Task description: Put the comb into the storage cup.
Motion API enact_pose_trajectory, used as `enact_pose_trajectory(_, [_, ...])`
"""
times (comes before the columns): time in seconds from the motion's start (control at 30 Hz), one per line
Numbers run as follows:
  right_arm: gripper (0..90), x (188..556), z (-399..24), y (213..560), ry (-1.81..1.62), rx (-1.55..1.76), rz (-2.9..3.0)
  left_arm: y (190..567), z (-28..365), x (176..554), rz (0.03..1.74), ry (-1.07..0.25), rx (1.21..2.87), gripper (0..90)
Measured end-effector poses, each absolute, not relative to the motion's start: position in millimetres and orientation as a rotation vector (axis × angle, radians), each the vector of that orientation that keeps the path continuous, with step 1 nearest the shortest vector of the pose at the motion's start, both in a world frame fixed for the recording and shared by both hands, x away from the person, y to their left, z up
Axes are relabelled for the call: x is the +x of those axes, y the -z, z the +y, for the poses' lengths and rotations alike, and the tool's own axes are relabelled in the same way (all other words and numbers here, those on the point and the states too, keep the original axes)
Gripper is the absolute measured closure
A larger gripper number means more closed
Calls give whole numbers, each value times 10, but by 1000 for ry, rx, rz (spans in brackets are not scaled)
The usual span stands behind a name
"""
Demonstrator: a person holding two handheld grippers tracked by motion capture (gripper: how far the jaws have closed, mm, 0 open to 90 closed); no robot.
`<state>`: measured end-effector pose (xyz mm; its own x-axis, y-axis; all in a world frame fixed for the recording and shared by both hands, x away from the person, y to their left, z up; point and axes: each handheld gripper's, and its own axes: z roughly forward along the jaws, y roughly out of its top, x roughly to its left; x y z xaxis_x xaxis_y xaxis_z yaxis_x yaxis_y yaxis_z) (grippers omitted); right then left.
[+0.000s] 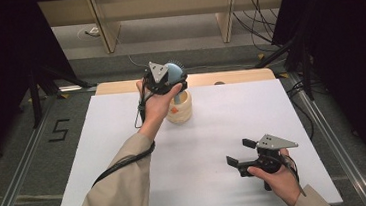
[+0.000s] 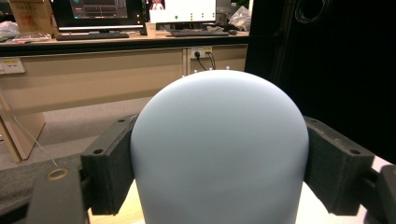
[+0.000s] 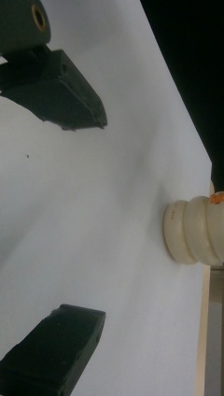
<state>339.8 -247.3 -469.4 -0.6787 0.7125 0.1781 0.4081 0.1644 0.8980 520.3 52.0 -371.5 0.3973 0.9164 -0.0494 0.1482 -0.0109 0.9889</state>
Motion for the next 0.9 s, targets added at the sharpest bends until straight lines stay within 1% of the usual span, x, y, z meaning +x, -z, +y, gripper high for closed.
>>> enact_pose_trajectory(0.9, [77,3399,-2467,4698,-1515,1072,2169,3873,556,5181,1030,-790,1475,194])
